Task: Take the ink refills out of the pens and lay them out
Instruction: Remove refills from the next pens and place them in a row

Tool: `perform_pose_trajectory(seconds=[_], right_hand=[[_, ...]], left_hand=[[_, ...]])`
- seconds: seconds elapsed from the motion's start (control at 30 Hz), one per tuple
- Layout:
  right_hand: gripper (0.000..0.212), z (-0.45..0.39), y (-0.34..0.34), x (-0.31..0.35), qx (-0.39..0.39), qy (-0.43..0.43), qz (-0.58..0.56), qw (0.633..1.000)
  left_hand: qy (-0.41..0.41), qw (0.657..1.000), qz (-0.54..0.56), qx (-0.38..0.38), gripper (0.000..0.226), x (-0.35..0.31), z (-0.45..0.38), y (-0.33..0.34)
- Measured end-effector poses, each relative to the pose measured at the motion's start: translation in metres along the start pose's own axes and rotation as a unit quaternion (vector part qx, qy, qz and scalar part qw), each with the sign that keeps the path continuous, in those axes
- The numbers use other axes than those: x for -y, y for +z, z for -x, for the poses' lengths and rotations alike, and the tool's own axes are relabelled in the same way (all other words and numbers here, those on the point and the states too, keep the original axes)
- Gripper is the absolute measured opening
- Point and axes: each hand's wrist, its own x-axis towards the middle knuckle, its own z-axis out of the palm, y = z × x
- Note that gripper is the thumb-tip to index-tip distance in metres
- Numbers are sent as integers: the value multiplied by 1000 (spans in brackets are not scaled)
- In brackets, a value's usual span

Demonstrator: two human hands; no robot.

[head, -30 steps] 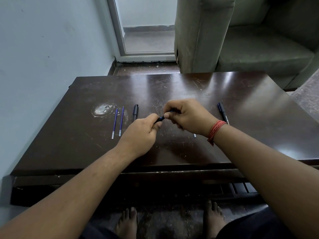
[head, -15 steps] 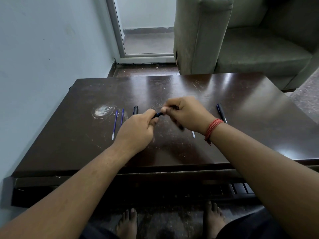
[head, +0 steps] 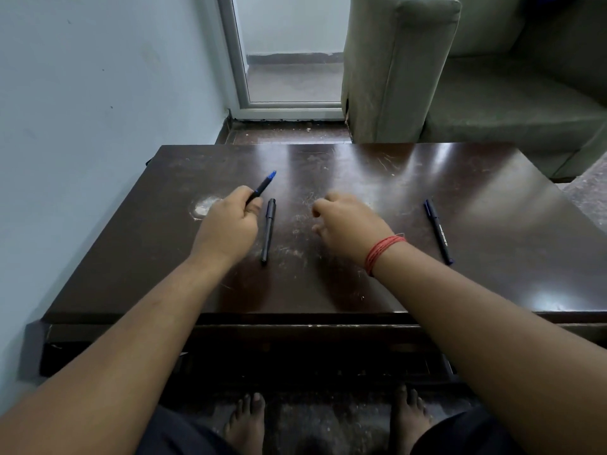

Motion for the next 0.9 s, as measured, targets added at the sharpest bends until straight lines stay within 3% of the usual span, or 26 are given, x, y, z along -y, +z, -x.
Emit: perform_pose_trajectory(seconds=[0.07,0.13,0.27,0.33,0.4,0.53,0.73,0.9], right_hand=[[11,1,-3,-6,-3,45,40,998],[12,4,-3,-11,44,85,58,994],[11,3,0,-10,91,72,43,992],[9,-2,-4,-8,50,83,-20,995],[7,-5,-12,-9,9,114,-153,982],[13,0,-22,-20,-35,152,-420,894],[20,8,-28,-39,-77,143,-509,845],[18,11,-29,-42,-56,116,-483,866]], left_hand=[[4,1000,-4,12,21,-1,3,3],[9,1000,-9,21,20,-3,5,6],[23,999,-6,35,22,-8,5,10],[23,999,-9,38,22,-10,7,12],[23,998,-12,50,22,-11,8,15],[31,996,-19,76,20,-13,10,21],[52,992,-39,111,18,-19,13,29],[79,986,-58,131,17,-25,17,36]])
